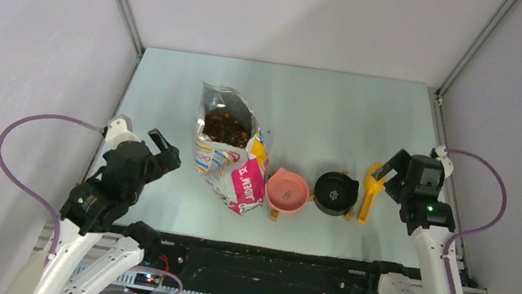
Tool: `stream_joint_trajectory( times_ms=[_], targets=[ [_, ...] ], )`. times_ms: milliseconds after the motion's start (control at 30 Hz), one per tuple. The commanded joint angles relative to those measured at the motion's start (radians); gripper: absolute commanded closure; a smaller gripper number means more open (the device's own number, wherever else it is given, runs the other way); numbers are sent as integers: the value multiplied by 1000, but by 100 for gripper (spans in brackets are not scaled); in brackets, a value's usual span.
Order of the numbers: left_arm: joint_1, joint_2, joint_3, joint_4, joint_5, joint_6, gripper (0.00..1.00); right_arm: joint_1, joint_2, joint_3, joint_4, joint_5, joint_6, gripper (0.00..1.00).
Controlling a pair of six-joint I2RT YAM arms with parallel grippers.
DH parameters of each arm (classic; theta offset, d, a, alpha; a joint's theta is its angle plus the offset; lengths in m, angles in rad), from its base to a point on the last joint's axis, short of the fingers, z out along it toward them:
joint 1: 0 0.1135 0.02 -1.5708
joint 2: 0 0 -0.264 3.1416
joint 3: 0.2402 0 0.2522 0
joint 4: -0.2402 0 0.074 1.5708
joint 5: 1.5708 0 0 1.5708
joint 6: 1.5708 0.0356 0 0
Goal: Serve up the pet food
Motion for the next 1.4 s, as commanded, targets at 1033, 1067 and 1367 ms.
stream_joint_trajectory(
  times_ms=[1033, 1067, 1367],
  targets=[
    [4, -9, -126, 84, 19, -53, 1, 83, 531, -132, 173, 32, 75, 63],
    [4, -8, -124, 84, 19, -53, 1, 82, 530, -132, 173, 34, 77, 65],
    [4, -12, -97, 60, 16, -41, 0, 63, 341, -110, 133, 48, 29, 96]
  ],
)
